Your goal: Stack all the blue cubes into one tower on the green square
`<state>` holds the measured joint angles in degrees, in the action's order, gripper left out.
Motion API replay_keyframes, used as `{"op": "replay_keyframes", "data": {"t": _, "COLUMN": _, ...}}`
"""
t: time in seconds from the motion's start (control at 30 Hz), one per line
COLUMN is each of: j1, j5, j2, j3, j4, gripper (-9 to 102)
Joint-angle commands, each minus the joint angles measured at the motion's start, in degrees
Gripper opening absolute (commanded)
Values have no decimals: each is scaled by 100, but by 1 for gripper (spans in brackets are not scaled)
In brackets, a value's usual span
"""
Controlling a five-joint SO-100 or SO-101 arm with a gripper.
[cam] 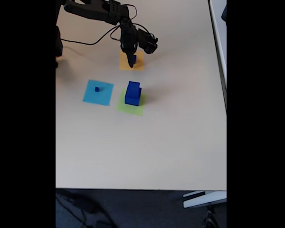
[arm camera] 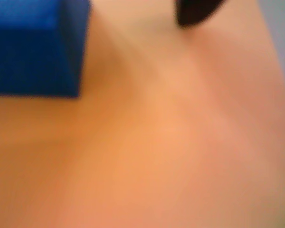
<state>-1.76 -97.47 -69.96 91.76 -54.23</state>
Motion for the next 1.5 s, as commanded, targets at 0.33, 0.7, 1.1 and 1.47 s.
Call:
{"op": "replay_keyframes", "data": {"t": 0.33, "j1": 211, "j5": 185, "j2": -360, "j3": 149, "j4": 281, "gripper": 2}}
{"op": "replay_keyframes", "data": {"t": 0.7, "j1": 387, "j5": 598, "j2": -958, "j3": -88, "j4": 220, "gripper": 0}}
{"op": "replay_keyframes", "data": {"t": 1.1, "j1": 958, "j5": 1081, "j2": -1529, "j3": -1723, "j4": -1389, "gripper": 0}}
{"op": "replay_keyframes", "data": {"t": 1.47, "j1": 1925, "j5": 2145, "j2": -1371, "j3": -2329, "j4": -1635, "gripper": 2}}
